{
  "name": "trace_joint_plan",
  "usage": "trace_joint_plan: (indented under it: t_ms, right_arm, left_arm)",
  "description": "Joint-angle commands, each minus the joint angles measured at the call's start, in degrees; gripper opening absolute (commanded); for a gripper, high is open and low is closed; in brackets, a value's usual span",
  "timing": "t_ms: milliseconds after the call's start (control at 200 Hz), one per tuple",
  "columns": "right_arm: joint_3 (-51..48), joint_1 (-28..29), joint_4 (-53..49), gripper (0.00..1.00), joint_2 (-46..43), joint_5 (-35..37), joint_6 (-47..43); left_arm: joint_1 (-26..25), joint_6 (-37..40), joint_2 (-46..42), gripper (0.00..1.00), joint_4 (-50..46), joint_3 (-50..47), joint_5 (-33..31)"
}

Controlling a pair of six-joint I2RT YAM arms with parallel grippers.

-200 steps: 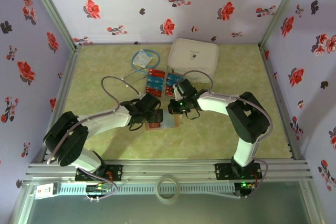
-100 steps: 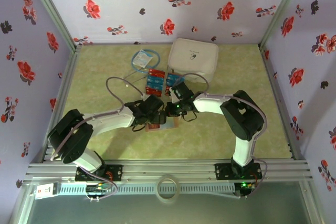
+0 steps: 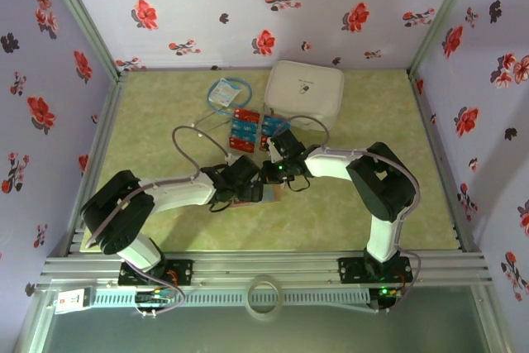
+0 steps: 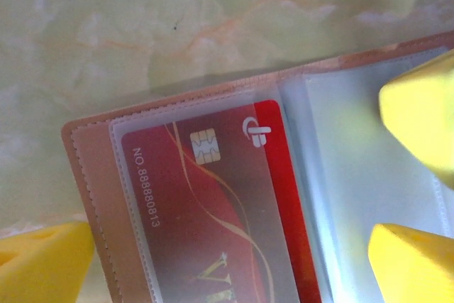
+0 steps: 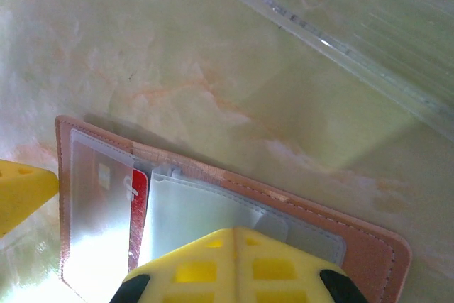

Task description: Put the credit cards into the card holder

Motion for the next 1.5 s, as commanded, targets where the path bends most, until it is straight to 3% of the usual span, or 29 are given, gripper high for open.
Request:
trace_joint_plan:
  t_ms: [0,110,330,490,935,1490]
  right_arm:
    - [-0.62,0.51,-0.11,0.04,0.80,-0.17,1.26]
    - [-0.23,0.42,-0.69,0.06,-0.25,-0.30,1.31]
    - [-0.50,0.01,-2.54,0.31,-4.94,1.44,1.29]
    - [-2.12,-0.65,-2.51,0.37,-6.72,2.80,1.66]
    - [-4.50,-0.54,0.71,0.39,-4.18,1.63,3.67]
    - [-4.10,0.56,2.71,0.35,-3.51,-1.79,4.91]
  left_arm:
    - [-0.47,0.13,0.76,1.00,0.54,-1.40,-2.03]
    - [-0.42,-0.02,0.79,1.00,0.71,-2.02,-2.24]
    - [-0.45,-0.17,0.91,1.00,1.04,-2.55,-2.38]
    - [-0.42,-0.28,0.82,1.00,1.45,-2.99,-2.50]
    - [-0.42,-0.24,0.82,1.00,1.84,-3.44,-2.49]
    - [-0.47,-0.24,0.93,1.00,2.13,-3.52,-2.50]
